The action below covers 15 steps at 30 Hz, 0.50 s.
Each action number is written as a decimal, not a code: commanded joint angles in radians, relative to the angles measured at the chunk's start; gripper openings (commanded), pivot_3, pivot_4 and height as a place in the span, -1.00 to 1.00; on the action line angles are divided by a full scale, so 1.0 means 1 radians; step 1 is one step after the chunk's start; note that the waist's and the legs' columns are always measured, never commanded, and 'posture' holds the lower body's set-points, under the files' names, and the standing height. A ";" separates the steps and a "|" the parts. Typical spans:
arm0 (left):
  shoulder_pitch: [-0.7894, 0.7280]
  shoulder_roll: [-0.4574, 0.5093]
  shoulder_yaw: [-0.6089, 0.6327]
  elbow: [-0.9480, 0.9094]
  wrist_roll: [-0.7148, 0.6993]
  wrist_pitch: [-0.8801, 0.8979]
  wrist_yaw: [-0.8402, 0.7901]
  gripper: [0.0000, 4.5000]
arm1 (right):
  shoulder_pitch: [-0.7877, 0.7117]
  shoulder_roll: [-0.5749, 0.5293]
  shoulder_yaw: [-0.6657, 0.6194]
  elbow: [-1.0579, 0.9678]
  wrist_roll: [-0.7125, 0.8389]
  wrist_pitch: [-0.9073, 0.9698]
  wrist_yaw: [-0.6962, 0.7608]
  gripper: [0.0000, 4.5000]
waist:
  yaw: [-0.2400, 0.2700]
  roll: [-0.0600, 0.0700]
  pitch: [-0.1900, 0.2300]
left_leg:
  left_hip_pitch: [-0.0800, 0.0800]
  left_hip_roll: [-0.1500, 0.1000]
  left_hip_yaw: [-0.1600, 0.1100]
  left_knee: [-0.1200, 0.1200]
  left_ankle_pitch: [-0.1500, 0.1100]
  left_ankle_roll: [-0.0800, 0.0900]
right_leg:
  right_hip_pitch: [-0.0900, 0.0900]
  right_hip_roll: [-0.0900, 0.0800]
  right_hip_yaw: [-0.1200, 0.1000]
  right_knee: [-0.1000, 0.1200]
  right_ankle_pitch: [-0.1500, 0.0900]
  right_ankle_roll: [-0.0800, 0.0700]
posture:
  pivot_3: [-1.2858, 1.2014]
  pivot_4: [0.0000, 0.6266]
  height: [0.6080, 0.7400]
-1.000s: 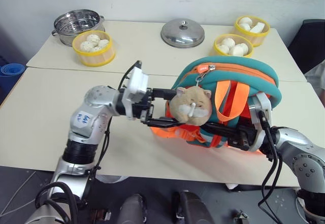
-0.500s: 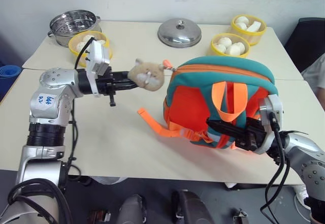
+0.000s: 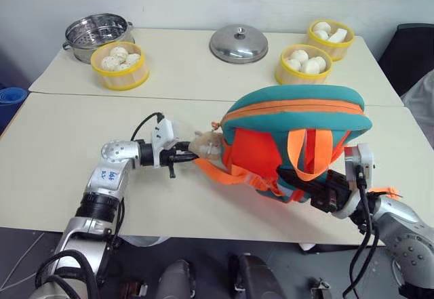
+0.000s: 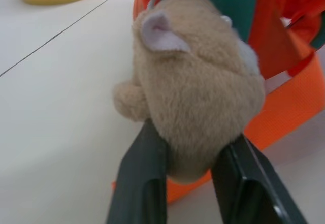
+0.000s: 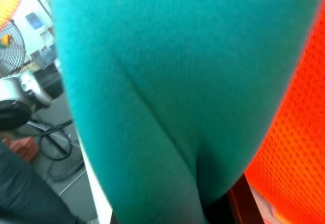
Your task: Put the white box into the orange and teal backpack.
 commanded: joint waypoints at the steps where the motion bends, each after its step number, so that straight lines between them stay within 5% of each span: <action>1: 0.072 0.069 0.071 -0.151 -0.066 0.075 -0.007 0.02 | 0.021 -0.018 0.014 -0.011 -0.117 -0.127 0.060 -0.44 | 0.002 0.000 0.000 | 0.000 0.000 0.000 0.000 0.000 0.000 | 0.000 0.000 0.000 0.000 0.000 0.000 | 0.03 -0.52 1.00; 8: 0.363 0.248 0.259 -0.294 -0.102 0.052 -0.035 1.00 | 0.222 -0.172 -0.201 0.068 -0.224 -0.323 0.297 0.64 | 0.004 0.000 0.000 | 0.001 0.000 0.000 -0.001 -0.001 0.002 | 0.001 -0.001 0.000 -0.001 0.000 -0.001 | 0.03 -0.52 1.00; 10: 0.503 0.268 0.328 -0.372 -0.112 0.017 -0.050 1.00 | 0.247 -0.221 -0.278 0.215 -0.264 -0.418 0.377 0.95 | 0.004 0.000 0.000 | 0.004 0.000 -0.001 -0.002 -0.004 0.004 | 0.006 -0.001 -0.001 -0.005 0.000 -0.001 | 0.03 -0.52 1.00; 15: 0.712 0.255 0.431 -0.496 -0.124 0.000 0.000 1.00 | 0.154 -0.291 -0.290 0.551 -0.389 -0.706 0.507 0.98 | 0.002 0.000 0.000 | 0.007 0.000 0.000 -0.001 -0.007 0.007 | 0.010 -0.003 -0.001 -0.008 0.000 -0.001 | 0.03 -0.52 1.00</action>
